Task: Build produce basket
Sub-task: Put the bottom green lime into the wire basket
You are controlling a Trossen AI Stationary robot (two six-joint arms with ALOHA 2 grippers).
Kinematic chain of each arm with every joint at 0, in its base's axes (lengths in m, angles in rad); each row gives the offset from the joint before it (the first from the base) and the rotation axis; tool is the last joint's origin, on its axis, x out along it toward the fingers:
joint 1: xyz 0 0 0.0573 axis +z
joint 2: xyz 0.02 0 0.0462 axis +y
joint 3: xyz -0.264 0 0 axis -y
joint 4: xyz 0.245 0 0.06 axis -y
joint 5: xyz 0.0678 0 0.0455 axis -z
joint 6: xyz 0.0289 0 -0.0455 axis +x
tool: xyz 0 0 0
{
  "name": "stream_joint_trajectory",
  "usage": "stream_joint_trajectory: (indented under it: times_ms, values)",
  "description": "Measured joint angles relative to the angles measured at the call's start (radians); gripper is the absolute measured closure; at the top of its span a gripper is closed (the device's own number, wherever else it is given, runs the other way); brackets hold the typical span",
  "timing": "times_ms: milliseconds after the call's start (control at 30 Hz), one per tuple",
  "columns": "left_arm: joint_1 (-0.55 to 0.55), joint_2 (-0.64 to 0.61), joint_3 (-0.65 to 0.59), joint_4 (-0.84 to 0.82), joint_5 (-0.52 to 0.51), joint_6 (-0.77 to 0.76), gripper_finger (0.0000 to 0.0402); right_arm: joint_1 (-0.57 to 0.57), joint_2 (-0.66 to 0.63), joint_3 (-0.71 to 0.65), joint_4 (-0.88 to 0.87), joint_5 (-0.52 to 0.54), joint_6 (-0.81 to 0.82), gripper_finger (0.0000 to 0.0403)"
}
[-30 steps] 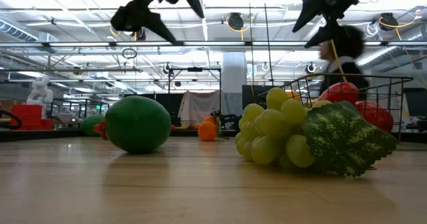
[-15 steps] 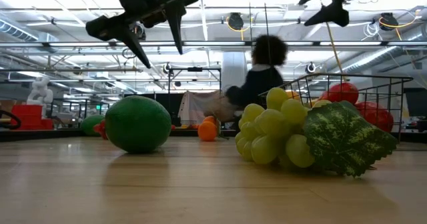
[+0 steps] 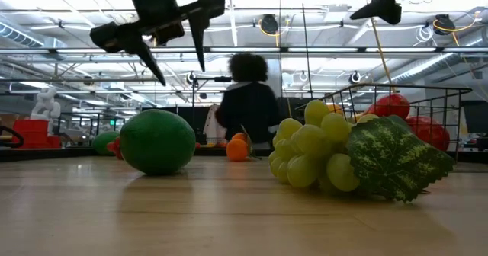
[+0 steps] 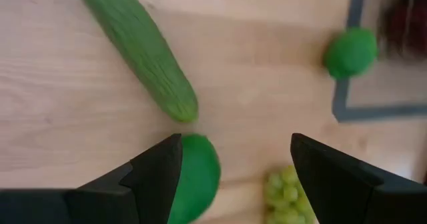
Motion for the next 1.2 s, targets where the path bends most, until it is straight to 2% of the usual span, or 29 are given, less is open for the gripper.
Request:
stream_joint_trajectory:
  times_ms: [167,300,500,600,833,1000,1200]
  values:
    - [-0.027,0.014,0.0,0.068,0.073,0.105,0.0124,0.009,-0.016,0.0,-0.012,-0.066,0.001,0.0117]
    - [-0.06,0.033,0.0,0.081,0.108,0.152,0.0124,0.016,-0.03,0.0,-0.018,-0.065,0.0,0.0117]
    - [-0.12,0.094,-0.002,0.124,0.127,0.317,0.0121,0.017,-0.028,0.0,-0.017,-0.065,-0.02,0.0117]
    - [-0.14,0.128,0.0,0.187,0.14,0.351,0.0099,0.017,-0.026,0.0,-0.018,-0.064,-0.027,0.0117]
    - [-0.177,0.174,0.002,0.2,0.139,0.382,0.0009,0.017,-0.023,0.0,-0.009,-0.063,-0.028,0.0117]
    - [-0.178,0.179,0.021,0.192,0.13,0.444,0.0031,0.017,-0.017,0.0,-0.01,-0.063,-0.03,0.0117]
    - [-0.178,0.177,0.075,0.043,0.098,0.52,0.0049,0.017,-0.012,0.0,0.013,-0.061,-0.03,0.0117]
